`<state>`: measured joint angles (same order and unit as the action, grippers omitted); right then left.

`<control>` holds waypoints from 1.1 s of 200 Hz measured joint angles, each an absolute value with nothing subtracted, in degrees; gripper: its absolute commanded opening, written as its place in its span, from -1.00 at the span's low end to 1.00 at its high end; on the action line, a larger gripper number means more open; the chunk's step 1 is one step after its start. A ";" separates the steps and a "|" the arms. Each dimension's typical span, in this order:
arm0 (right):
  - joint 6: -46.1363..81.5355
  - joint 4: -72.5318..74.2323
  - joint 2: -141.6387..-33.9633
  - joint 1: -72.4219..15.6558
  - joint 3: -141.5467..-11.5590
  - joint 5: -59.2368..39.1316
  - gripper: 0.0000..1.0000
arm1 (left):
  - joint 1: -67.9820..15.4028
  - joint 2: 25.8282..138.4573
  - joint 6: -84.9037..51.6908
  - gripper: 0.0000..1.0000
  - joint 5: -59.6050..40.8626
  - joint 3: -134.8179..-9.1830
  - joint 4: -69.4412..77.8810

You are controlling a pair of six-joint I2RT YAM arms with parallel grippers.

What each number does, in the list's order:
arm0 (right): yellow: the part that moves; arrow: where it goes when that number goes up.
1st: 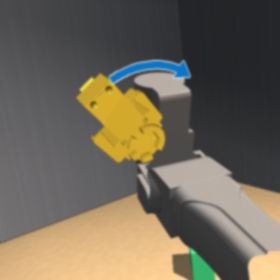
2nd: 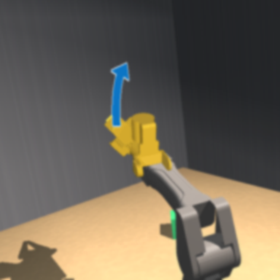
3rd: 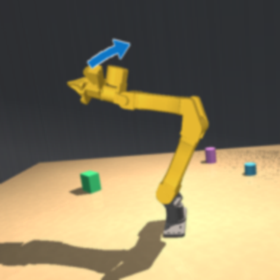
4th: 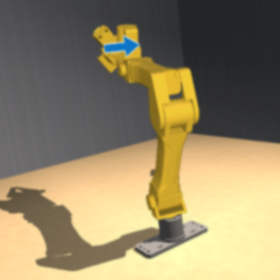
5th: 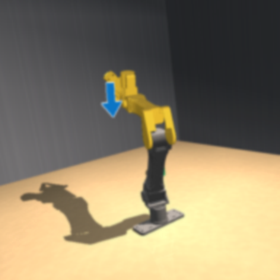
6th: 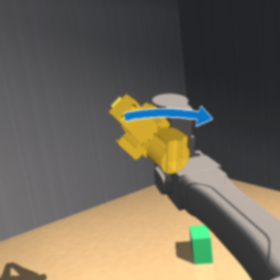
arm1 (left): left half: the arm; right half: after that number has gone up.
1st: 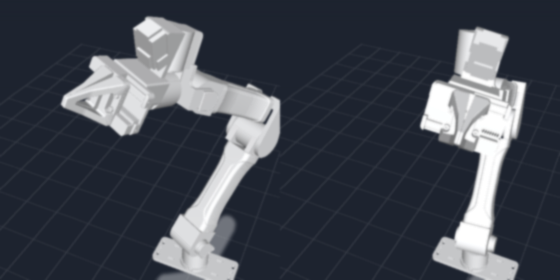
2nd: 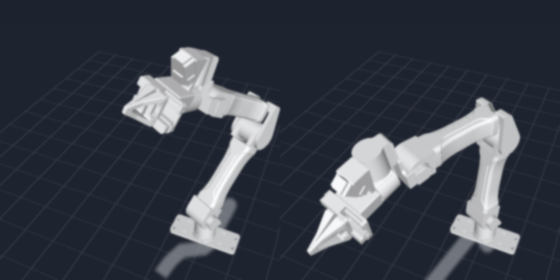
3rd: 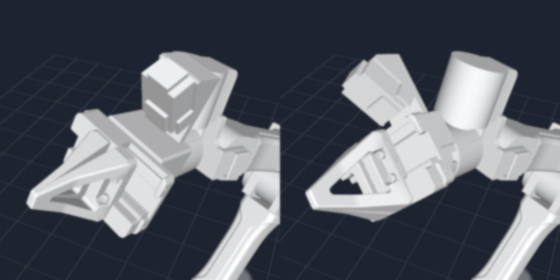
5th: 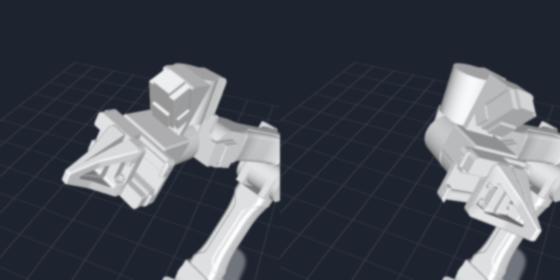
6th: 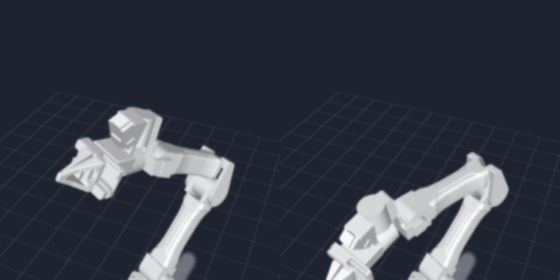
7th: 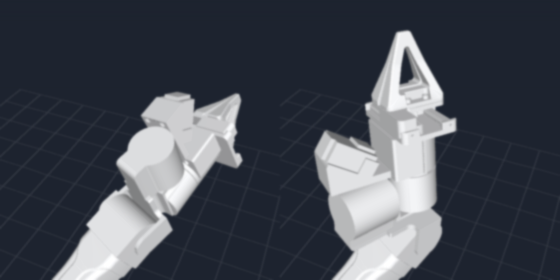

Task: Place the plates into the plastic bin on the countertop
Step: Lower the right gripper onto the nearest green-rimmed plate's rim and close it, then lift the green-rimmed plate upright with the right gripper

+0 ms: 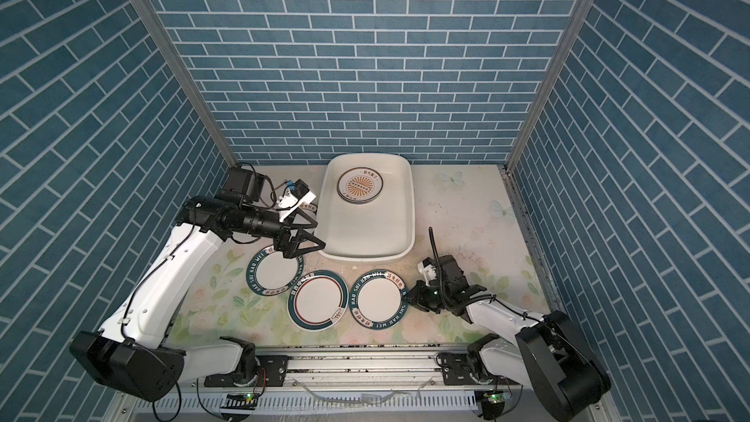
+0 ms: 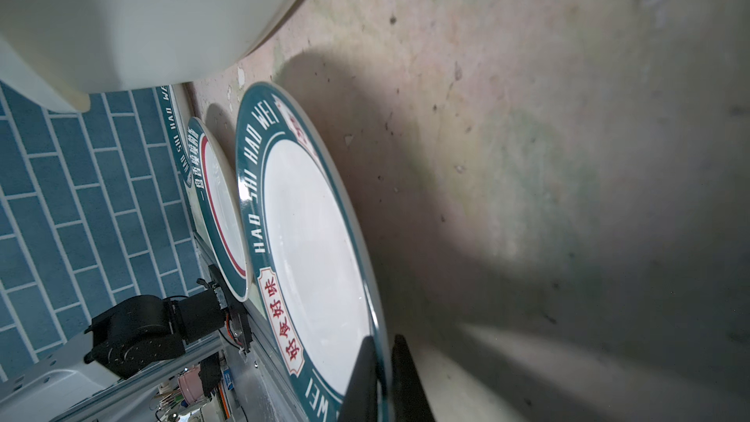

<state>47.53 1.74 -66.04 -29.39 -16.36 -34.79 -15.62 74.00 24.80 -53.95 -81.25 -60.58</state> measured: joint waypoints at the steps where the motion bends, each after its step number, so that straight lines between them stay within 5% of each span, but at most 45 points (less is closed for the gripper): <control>1: 47.55 1.69 -65.93 -29.39 -16.36 -34.76 -0.99 | -15.62 74.00 24.80 0.99 -53.95 -81.25 -60.58; 220: 45.19 -21.17 -55.83 -29.30 -23.00 -33.56 -1.00 | -15.62 74.63 23.70 0.99 -52.82 -81.25 -60.05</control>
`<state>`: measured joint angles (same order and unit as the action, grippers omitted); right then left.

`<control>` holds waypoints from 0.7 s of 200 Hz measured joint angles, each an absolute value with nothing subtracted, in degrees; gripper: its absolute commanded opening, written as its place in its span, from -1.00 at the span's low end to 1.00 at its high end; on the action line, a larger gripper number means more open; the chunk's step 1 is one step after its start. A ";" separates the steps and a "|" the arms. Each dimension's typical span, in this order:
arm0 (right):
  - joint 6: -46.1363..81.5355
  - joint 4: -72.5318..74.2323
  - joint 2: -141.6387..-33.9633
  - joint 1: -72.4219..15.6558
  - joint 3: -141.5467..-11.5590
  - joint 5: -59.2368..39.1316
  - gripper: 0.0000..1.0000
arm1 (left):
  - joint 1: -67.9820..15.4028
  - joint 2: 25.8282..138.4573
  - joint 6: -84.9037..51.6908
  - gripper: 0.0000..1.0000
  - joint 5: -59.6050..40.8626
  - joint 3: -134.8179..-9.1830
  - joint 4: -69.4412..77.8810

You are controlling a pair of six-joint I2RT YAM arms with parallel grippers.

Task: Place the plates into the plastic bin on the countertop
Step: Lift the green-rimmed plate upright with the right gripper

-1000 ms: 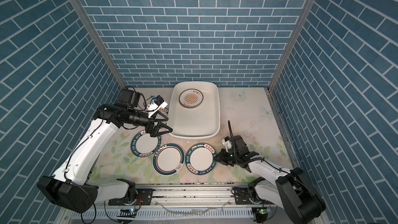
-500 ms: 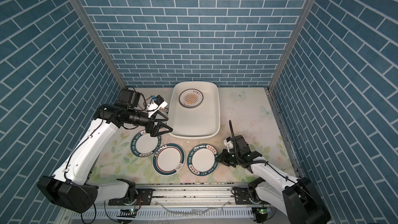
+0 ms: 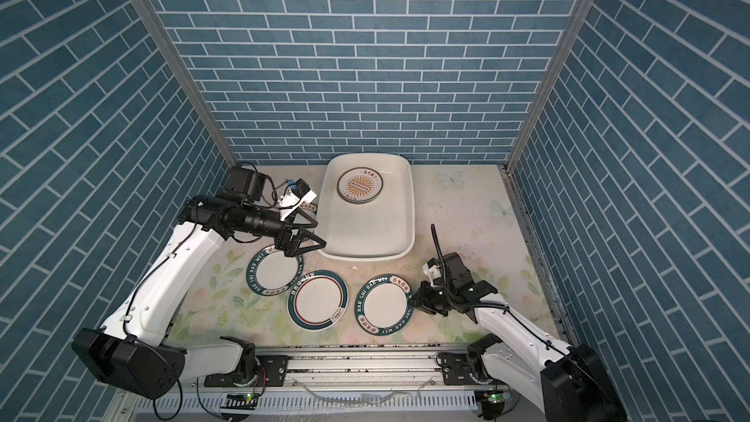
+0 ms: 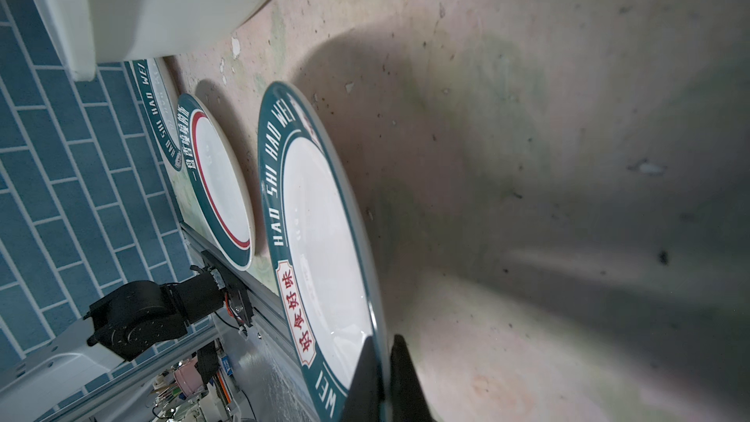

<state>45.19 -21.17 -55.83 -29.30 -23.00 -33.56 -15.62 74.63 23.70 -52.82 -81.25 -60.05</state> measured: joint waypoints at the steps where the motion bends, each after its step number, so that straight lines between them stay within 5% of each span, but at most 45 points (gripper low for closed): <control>1: 45.12 -21.28 -55.79 -29.30 -23.05 -33.58 -1.00 | -15.62 74.63 23.70 0.99 -52.77 -81.25 -60.03; 140: 38.46 -40.36 -52.99 -29.19 -35.46 -34.98 -1.00 | -14.04 75.24 17.52 0.98 -39.11 -81.25 -55.42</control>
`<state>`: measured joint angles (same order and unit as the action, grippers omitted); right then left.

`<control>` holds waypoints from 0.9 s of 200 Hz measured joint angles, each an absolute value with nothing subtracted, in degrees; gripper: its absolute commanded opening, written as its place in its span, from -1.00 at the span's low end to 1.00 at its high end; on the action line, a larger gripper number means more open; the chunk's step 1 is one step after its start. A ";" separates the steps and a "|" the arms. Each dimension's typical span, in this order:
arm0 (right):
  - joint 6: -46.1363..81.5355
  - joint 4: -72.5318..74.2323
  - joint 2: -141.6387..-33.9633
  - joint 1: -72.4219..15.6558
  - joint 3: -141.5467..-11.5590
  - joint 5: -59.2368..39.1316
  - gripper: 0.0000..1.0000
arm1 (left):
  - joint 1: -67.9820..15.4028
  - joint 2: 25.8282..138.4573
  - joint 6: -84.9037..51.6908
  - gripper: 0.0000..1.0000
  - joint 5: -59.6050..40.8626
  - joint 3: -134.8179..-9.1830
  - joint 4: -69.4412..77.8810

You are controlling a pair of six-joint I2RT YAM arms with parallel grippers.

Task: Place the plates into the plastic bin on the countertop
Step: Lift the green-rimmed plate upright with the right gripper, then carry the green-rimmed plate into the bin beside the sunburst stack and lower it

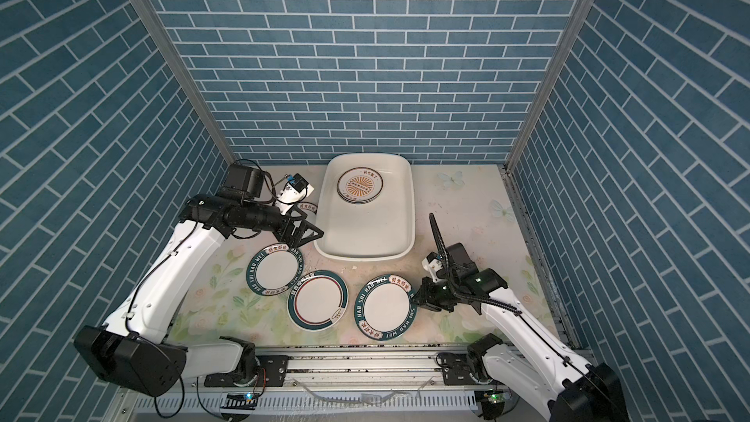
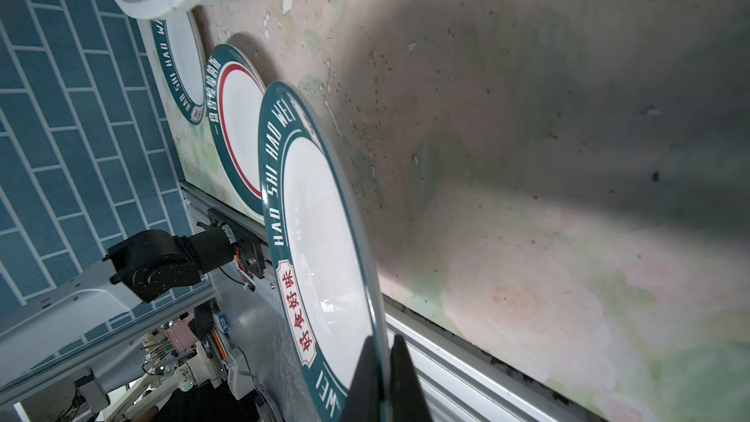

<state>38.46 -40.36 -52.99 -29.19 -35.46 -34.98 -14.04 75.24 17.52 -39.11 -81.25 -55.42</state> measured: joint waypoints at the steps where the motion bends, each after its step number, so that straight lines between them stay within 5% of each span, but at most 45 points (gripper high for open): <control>1: 38.46 -40.45 -53.04 -29.19 -35.68 -35.03 -1.00 | -13.91 75.24 17.39 0.98 -38.98 -81.25 -55.35; 72: 37.65 -41.41 -62.04 -29.15 -49.76 -37.12 -1.00 | -8.43 73.47 13.21 0.98 -34.39 -80.58 -51.83; 180: 33.50 -35.86 -94.17 -25.96 -77.47 -37.82 -1.00 | -8.43 71.55 13.47 0.98 -39.07 -81.30 -51.99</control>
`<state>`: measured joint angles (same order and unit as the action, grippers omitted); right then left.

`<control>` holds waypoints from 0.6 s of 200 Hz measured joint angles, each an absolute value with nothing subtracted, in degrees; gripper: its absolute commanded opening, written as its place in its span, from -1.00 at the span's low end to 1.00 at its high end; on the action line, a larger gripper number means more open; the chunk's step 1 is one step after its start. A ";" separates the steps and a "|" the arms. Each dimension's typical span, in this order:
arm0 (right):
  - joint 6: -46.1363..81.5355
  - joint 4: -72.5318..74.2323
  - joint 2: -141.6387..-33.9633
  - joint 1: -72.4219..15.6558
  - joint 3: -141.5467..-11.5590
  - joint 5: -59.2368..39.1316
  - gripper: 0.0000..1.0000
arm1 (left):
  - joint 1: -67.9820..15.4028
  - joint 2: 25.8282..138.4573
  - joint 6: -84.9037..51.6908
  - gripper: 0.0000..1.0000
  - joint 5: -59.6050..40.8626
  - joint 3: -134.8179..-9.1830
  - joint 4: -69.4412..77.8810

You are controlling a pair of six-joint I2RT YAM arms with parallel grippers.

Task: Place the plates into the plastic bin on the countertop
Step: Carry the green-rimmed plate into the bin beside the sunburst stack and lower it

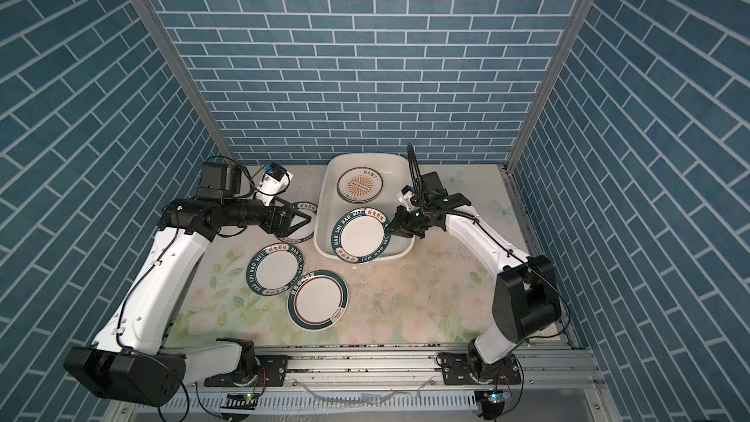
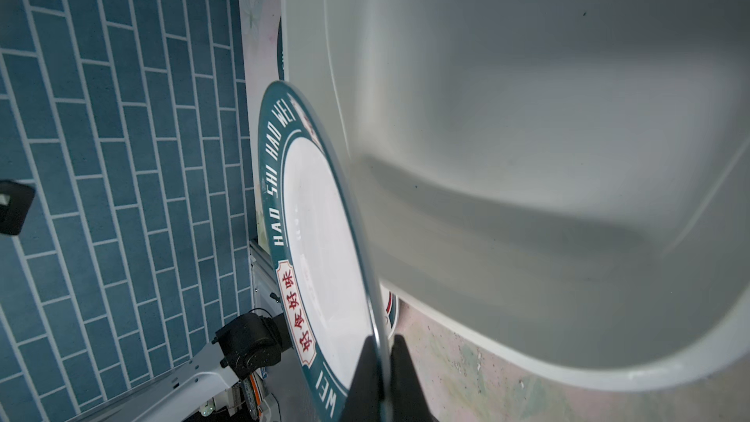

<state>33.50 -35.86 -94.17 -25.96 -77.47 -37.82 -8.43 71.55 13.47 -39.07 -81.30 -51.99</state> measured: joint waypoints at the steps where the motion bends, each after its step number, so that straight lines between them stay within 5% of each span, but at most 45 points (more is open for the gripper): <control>1: 33.43 -35.86 -94.41 -25.93 -77.65 -37.82 -1.00 | -8.43 71.53 13.50 0.98 -39.13 -81.30 -51.96; 120: 30.17 -31.53 -116.90 -24.71 -89.62 -34.81 -1.00 | -8.36 71.33 14.11 0.98 -42.59 -80.93 -51.94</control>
